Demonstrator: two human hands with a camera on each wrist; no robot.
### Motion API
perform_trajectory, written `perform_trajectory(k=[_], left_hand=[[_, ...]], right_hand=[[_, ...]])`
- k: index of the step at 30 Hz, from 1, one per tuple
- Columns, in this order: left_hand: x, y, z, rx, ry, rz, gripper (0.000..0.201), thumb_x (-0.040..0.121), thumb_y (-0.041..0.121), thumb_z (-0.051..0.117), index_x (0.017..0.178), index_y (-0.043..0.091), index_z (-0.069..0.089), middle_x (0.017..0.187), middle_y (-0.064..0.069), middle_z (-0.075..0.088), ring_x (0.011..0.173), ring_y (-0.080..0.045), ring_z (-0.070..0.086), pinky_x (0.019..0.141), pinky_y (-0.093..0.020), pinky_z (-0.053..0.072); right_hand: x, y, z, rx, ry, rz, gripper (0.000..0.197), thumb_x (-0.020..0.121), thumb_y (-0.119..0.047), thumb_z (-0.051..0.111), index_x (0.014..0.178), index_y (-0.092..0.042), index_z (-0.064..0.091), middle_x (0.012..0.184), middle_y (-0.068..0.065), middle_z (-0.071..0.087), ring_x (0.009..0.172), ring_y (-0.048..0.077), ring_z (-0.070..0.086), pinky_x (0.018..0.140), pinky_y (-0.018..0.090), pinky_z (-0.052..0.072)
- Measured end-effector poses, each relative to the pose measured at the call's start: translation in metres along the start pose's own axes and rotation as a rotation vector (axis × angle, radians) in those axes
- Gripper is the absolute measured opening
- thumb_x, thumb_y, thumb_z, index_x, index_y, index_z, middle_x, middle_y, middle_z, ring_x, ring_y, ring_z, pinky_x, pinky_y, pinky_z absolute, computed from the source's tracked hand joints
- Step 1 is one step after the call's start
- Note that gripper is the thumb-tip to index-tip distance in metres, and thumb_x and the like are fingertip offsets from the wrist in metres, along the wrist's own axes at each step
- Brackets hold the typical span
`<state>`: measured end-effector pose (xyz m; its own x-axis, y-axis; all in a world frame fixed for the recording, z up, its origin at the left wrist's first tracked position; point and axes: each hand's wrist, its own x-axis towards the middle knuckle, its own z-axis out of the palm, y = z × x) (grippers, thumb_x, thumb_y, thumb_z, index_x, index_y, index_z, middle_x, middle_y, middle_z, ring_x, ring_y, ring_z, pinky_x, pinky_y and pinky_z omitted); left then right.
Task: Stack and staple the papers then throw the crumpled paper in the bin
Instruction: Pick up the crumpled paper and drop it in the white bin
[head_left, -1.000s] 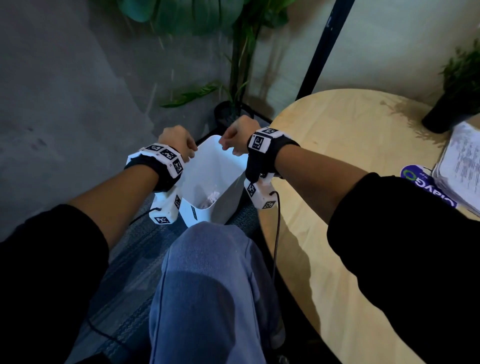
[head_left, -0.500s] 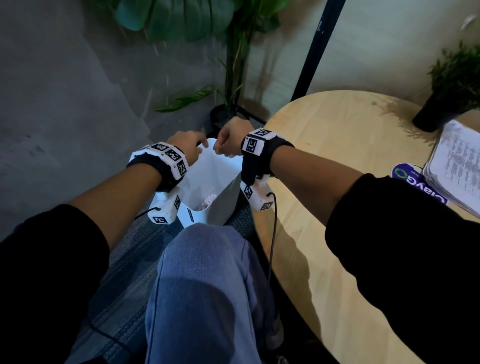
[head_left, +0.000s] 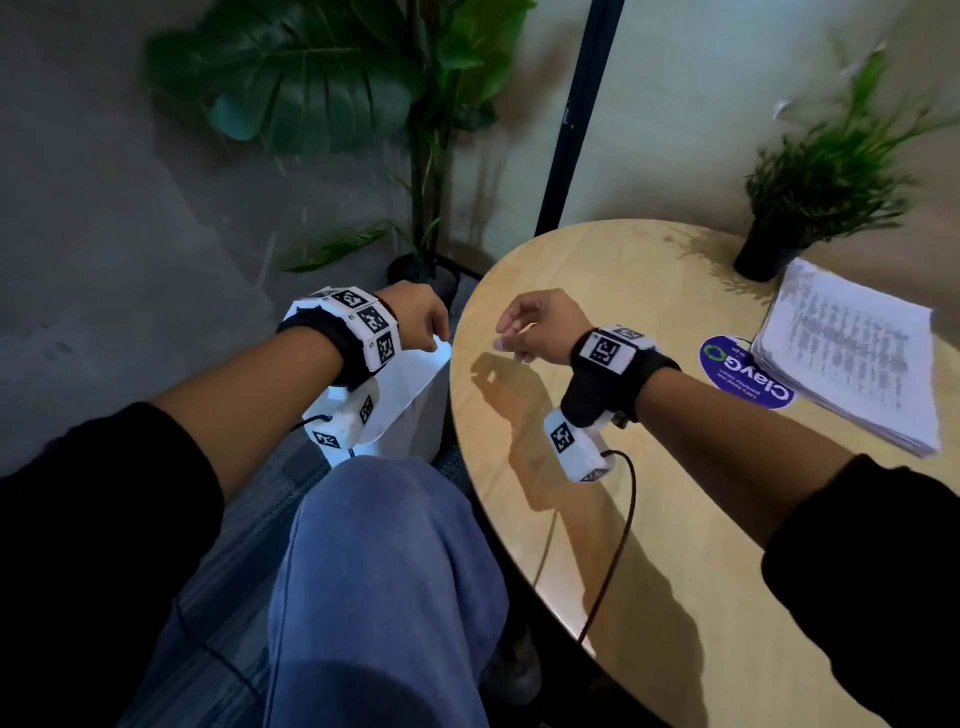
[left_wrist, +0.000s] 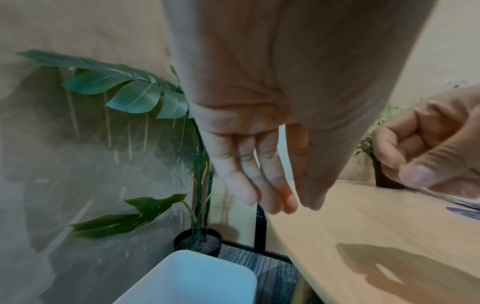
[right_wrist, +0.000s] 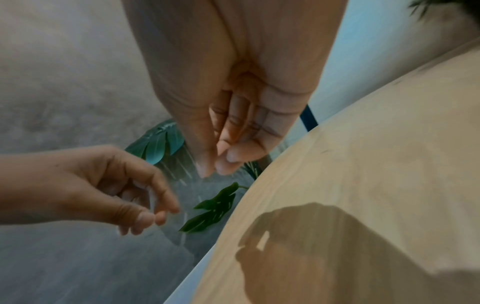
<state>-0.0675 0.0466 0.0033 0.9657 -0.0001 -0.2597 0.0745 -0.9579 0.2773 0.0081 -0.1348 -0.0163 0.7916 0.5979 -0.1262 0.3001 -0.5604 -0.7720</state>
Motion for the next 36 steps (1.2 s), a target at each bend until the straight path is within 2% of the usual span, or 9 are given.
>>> perform_trajectory(k=[5,8,12,16,19,24,27,31,36], left_hand=[[0.002,0.023,0.003,0.018,-0.083,0.060,0.012,0.082,0.016,0.069,0.090,0.009,0.074,0.090,-0.006,0.073,0.078,-0.016,0.064,0.075,-0.029,0.052],[0.004,0.042,0.013,0.045,-0.165,0.097,0.011,0.081,0.016,0.070,0.087,0.008,0.075,0.064,0.008,0.062,0.058,-0.006,0.053,0.058,-0.020,0.044],[0.005,0.062,0.035,0.082,-0.283,0.089,0.015,0.078,0.019,0.074,0.090,0.008,0.075,0.063,0.010,0.058,0.063,-0.010,0.054,0.071,-0.031,0.050],[0.005,0.069,0.060,0.032,-0.285,0.052,0.020,0.072,0.022,0.080,0.086,0.017,0.068,0.070,0.005,0.060,0.072,-0.017,0.058,0.076,-0.033,0.053],[0.003,0.070,0.069,0.045,-0.217,0.061,0.025,0.072,0.017,0.079,0.095,0.012,0.069,0.071,0.007,0.055,0.079,-0.018,0.056,0.084,-0.035,0.052],[0.002,0.066,0.073,-0.040,-0.147,0.118,0.015,0.070,0.009,0.079,0.083,0.012,0.071,0.063,0.009,0.058,0.074,-0.015,0.059,0.068,-0.021,0.045],[0.001,0.066,0.074,-0.071,-0.139,0.115,0.012,0.070,0.010,0.079,0.081,0.011,0.073,0.063,0.009,0.060,0.071,-0.012,0.059,0.072,-0.023,0.047],[0.000,0.067,0.077,-0.121,-0.120,0.121,0.008,0.071,0.011,0.078,0.076,0.016,0.074,0.061,0.011,0.060,0.064,-0.003,0.055,0.068,-0.020,0.045],[0.000,0.083,0.083,-0.171,-0.168,0.154,0.009,0.071,0.012,0.078,0.075,0.017,0.072,0.064,0.006,0.062,0.068,-0.010,0.057,0.075,-0.027,0.049]], right_hand=[[-0.036,0.036,-0.032,-0.048,0.053,0.133,0.013,0.081,-0.013,0.068,0.069,-0.015,0.072,0.065,0.001,0.070,0.052,0.011,0.062,0.061,0.025,0.059],[-0.065,0.065,-0.051,-0.125,0.009,0.210,0.021,0.081,-0.009,0.067,0.063,-0.020,0.070,0.051,-0.009,0.066,0.041,0.002,0.057,0.052,0.020,0.054],[-0.107,0.091,-0.071,-0.252,-0.087,0.247,0.030,0.077,-0.001,0.068,0.060,-0.027,0.067,0.041,-0.014,0.060,0.036,-0.003,0.051,0.052,0.017,0.049],[-0.142,0.105,-0.078,-0.254,-0.172,0.261,0.031,0.073,-0.005,0.074,0.061,-0.033,0.070,0.060,-0.010,0.066,0.047,-0.001,0.053,0.059,0.018,0.050],[-0.160,0.116,-0.079,-0.295,-0.210,0.282,0.021,0.070,-0.010,0.077,0.080,-0.029,0.077,0.068,-0.007,0.066,0.055,-0.003,0.053,0.071,0.020,0.049],[-0.173,0.130,-0.072,-0.248,-0.077,0.320,0.023,0.069,-0.017,0.081,0.091,-0.021,0.077,0.071,-0.005,0.068,0.066,0.001,0.055,0.071,0.014,0.044],[-0.172,0.134,-0.069,-0.220,-0.027,0.304,0.019,0.068,-0.021,0.082,0.087,-0.021,0.078,0.064,-0.012,0.066,0.059,-0.006,0.055,0.063,0.008,0.041],[-0.166,0.136,-0.066,-0.177,-0.015,0.294,0.015,0.065,-0.022,0.084,0.080,-0.024,0.078,0.053,-0.020,0.064,0.054,-0.014,0.053,0.065,0.012,0.043],[-0.159,0.128,-0.060,-0.150,-0.037,0.288,0.016,0.065,-0.020,0.084,0.081,-0.020,0.078,0.044,-0.020,0.058,0.057,0.002,0.052,0.067,0.018,0.043]])
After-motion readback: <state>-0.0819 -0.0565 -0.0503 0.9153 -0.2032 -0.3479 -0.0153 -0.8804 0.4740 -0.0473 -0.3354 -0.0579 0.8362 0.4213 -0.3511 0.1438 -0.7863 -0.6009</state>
